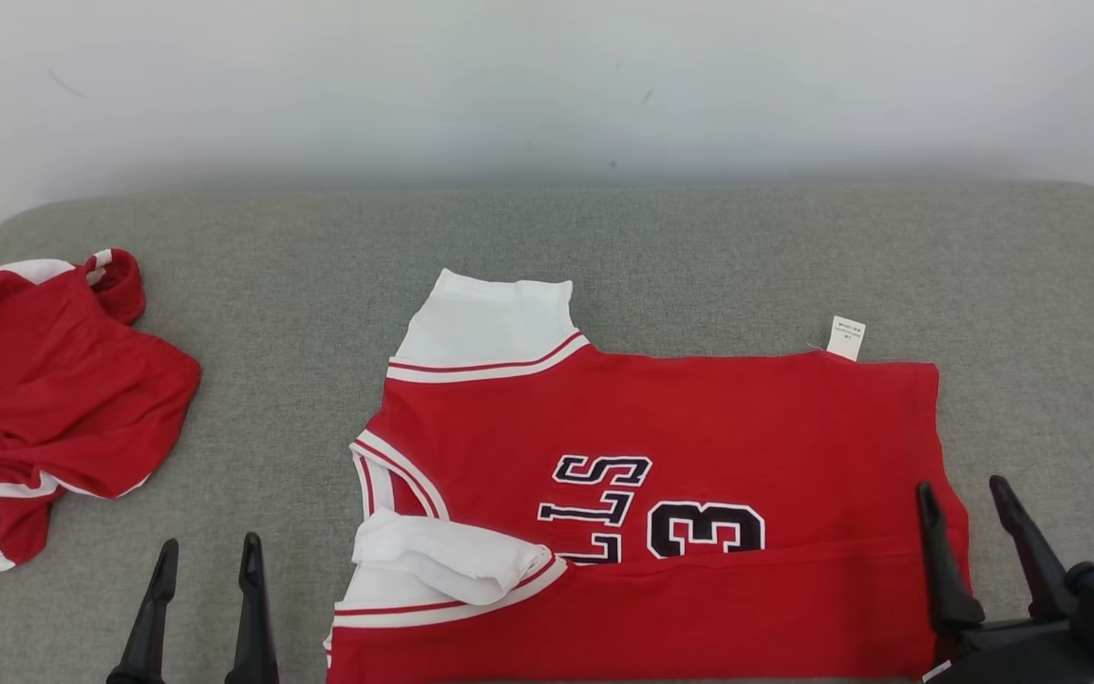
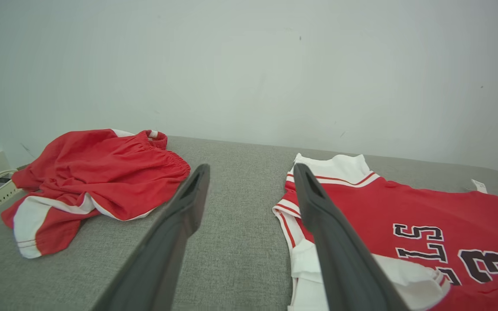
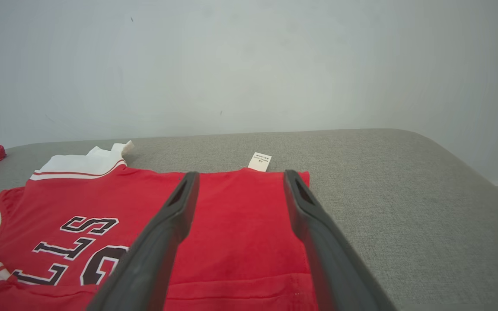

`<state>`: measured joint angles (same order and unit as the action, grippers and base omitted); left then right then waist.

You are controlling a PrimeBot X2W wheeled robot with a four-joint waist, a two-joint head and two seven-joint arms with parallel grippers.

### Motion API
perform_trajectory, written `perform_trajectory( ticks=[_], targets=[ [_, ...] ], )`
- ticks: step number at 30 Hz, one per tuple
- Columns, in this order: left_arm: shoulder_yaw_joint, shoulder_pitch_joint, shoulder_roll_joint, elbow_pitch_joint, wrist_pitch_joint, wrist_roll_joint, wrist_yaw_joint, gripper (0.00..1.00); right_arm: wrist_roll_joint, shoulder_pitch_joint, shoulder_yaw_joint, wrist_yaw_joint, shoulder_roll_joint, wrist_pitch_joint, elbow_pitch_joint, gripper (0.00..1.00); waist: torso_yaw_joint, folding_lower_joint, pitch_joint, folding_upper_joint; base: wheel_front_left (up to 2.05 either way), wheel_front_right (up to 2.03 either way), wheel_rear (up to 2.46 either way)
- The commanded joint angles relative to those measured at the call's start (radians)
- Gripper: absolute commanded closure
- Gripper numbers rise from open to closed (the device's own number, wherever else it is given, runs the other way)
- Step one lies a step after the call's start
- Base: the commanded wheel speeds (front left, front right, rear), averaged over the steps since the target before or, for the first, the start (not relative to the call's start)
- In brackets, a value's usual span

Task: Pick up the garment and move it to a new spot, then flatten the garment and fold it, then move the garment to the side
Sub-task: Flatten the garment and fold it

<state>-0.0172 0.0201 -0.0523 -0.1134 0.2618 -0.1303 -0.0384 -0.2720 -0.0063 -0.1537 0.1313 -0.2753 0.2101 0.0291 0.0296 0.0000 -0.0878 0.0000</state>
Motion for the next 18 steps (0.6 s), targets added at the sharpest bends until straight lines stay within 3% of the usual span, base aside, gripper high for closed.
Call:
perform_trajectory(
  ticks=[1,18],
  targets=[
    [0.000,0.013,0.000,-0.008,0.004,0.004,-0.006,0.00,0.015,0.012,-0.002,-0.001,0.010,0.010,0.008,0.00,0.000,0.0000,0.005,0.0000,0.00,0.00,0.00],
    [0.063,-0.020,0.001,0.085,0.004,-0.043,0.001,0.00,0.052,0.005,-0.015,-0.001,0.092,0.047,0.099,0.00,0.002,0.0000,0.059,0.0000,0.00,0.00,0.00]
  ],
)
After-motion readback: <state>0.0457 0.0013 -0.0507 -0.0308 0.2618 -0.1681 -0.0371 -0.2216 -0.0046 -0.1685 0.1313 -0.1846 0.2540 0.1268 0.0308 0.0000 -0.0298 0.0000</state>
